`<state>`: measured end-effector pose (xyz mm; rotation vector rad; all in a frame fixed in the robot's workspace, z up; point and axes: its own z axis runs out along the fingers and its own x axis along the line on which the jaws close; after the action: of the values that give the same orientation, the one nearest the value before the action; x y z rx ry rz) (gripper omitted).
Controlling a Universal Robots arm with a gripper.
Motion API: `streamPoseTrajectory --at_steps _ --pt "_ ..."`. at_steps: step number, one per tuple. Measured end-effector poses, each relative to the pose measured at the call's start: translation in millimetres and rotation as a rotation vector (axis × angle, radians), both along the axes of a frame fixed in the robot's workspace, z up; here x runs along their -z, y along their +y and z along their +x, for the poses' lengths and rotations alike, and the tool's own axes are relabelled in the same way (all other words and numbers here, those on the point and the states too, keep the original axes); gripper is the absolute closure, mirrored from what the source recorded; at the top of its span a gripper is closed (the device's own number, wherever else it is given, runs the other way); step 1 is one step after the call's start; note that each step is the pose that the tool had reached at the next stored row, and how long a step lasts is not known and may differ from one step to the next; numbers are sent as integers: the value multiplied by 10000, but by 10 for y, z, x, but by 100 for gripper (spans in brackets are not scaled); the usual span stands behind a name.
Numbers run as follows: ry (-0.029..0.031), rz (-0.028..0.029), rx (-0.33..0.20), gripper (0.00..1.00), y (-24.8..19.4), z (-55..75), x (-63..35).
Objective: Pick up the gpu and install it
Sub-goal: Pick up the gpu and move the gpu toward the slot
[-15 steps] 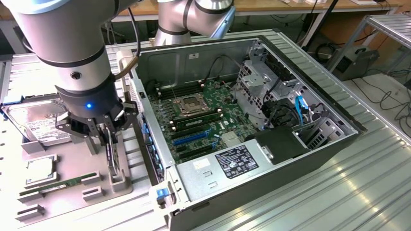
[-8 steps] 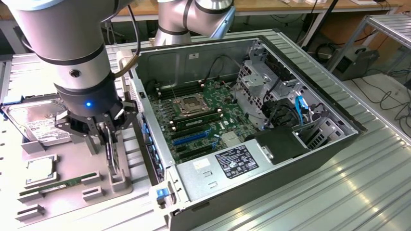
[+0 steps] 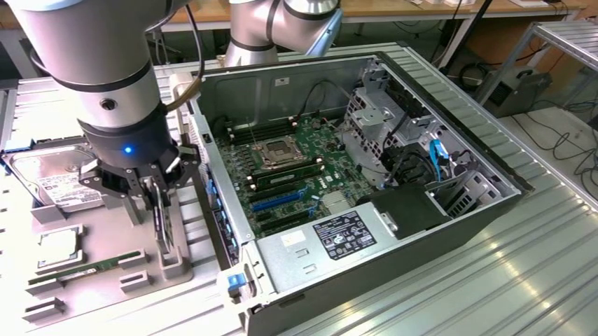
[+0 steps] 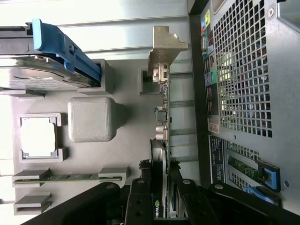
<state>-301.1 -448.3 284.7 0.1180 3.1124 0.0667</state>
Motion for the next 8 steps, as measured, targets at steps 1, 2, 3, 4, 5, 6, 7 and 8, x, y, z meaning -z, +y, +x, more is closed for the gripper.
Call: streamPoseTrajectory --at_steps 1,2,3,4,5,6,7,8 --pt "0 0 0 74 0 0 -3" --pt "0 1 0 74 0 0 -6" --pt "0 1 0 74 0 0 -9" --pt "0 0 1 74 0 0 -13" --pt "0 1 0 74 0 0 -16" --pt "0 1 0 74 0 0 -20" --pt "0 0 0 74 0 0 -24" --pt "0 0 0 74 0 0 -27"
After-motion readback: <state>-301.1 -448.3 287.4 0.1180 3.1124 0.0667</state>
